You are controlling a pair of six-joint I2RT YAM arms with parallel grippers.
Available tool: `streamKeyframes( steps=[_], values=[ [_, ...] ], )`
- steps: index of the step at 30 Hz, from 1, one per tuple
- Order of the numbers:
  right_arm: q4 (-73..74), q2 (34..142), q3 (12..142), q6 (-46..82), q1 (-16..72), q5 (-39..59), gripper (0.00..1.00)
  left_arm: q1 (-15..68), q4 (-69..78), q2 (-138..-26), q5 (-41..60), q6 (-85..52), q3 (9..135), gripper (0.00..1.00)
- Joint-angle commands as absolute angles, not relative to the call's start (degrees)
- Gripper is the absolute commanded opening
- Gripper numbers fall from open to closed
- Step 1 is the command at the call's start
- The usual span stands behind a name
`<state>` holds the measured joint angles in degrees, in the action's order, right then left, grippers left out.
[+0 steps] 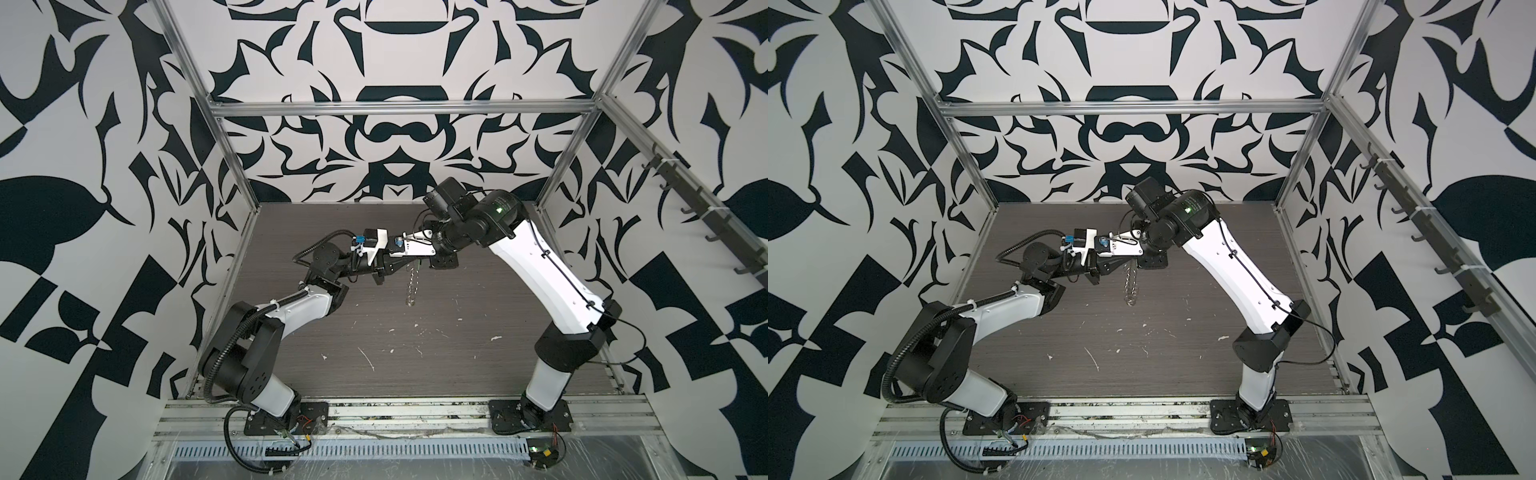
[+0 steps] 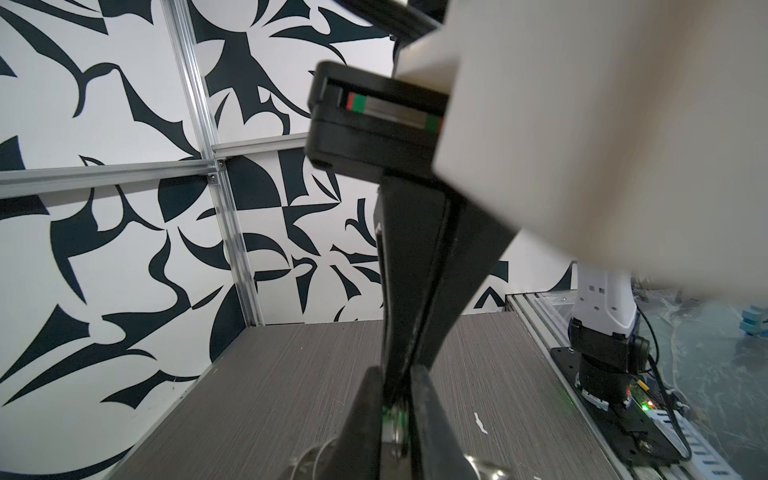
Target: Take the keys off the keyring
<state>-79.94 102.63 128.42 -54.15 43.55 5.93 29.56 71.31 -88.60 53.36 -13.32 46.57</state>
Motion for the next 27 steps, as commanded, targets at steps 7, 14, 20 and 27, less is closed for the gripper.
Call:
streamKeyframes(
  steps=[7, 14, 20, 27],
  values=[
    [-79.3, 100.9, 130.6, -53.4, 43.8, 7.8, 0.0, 29.7, 69.7, -87.5, 53.5, -11.5, 46.9, 0.08],
    [-79.3, 100.8, 130.5, -53.4, 43.8, 8.2, 0.0, 29.7, 67.2, -86.8, 53.6, -9.9, 46.8, 0.12],
    [-79.3, 100.6, 130.3, -53.5, 43.8, 7.9, 0.0, 29.7, 67.1, -86.7, 53.7, -9.9, 46.7, 0.13],
    [-79.2, 100.6, 130.5, -53.6, 43.8, 8.2, 0.0, 29.7, 66.6, -86.6, 53.8, -10.0, 47.2, 0.08]
  ],
)
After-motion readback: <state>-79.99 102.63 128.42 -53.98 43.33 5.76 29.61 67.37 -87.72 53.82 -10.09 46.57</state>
